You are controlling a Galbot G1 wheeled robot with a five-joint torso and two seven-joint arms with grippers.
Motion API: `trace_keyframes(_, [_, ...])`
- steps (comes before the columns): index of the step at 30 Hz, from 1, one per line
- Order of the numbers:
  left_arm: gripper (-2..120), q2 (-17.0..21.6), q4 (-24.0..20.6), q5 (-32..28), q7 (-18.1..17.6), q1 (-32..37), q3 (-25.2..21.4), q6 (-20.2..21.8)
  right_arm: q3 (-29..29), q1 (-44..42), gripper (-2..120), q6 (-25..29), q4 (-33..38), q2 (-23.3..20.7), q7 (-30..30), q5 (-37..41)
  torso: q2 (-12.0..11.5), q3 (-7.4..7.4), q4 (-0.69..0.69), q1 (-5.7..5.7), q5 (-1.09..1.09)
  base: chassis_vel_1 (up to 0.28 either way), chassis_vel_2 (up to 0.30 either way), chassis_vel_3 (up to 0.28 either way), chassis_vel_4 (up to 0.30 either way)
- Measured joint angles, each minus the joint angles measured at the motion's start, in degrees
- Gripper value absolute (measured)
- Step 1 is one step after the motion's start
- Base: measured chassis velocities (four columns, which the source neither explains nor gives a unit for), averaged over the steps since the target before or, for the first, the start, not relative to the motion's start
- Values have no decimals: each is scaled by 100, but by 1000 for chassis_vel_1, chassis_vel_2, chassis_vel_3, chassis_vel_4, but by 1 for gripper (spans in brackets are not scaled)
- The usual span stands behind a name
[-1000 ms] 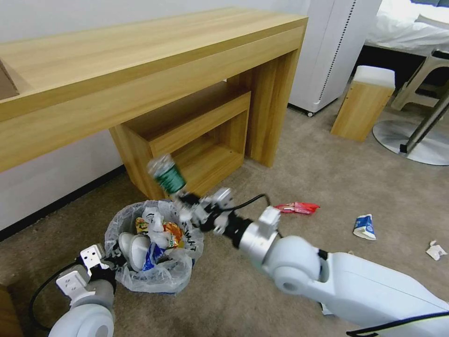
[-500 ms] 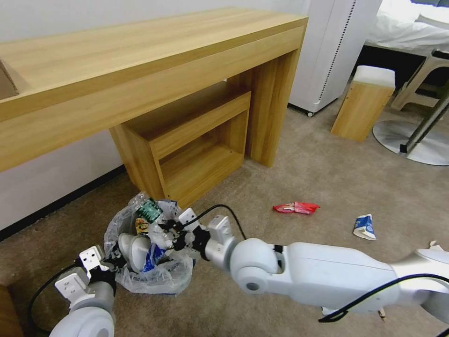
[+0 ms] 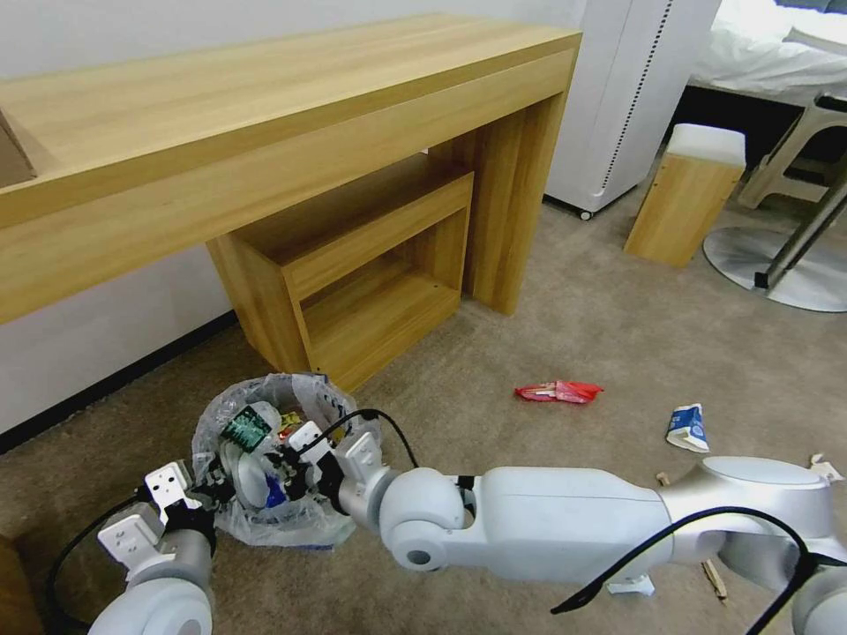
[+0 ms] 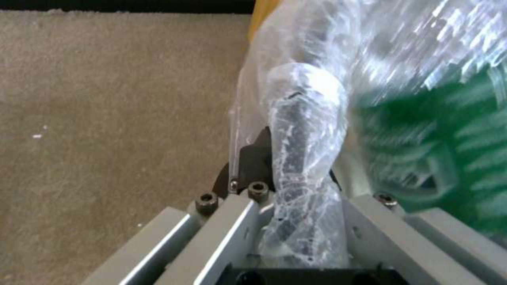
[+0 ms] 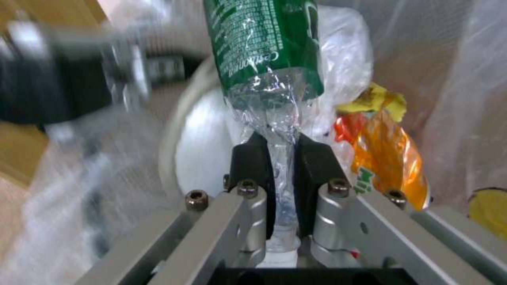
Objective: Pick up the trash bin and place the garbage on the floor into it.
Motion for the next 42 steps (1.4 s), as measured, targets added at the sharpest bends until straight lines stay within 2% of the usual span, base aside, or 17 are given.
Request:
trace_keyframes(5, [1,14,25,-10,9,7,6,-11,-9,-70,6,-113,-13,23,176,50,0,0,-1,0,1,0,0,0,0])
trace_keyframes(9, [1,22,48,-8,14,20,6,-31,40,-110,15,-109,-7,10,176,44,0,0,0,0,1,0,0,0,0])
trace_keyframes(13, [1,28,92,-7,18,7,6,-36,121,-120,34,-26,54,-110,116,-36,0,0,0,0,2,0,0,0,0])
trace_keyframes(17, [1,21,119,2,18,2,20,-37,167,-121,43,-5,101,-188,94,-60,0,0,0,0,2,0,0,0,0])
trace_keyframes(20, [1,10,122,6,23,-5,37,-37,241,-140,58,3,153,-273,74,-98,1,0,-1,0,2,0,0,0,0])
trace_keyframes(22, [1,11,121,6,23,-2,38,-38,273,-150,61,6,165,-288,67,-108,0,0,-1,0,2,0,0,0,0])
trace_keyframes(25, [1,17,99,6,24,14,15,-37,382,-179,78,67,211,-351,-5,-190,0,0,0,0,2,0,0,0,0])
trace_keyframes(27, [1,16,94,6,24,18,15,-38,402,-184,81,81,222,-364,-20,-200,0,0,0,0,2,0,0,0,0])
trace_keyframes(31, [1,-4,91,10,24,25,15,-38,488,-247,96,229,242,-431,-156,-329,0,0,0,0,2,0,0,0,0])
trace_keyframes(42, [1,-69,64,46,24,13,28,-35,371,-297,100,177,250,-421,-113,-307,0,0,0,0,2,0,0,0,0])
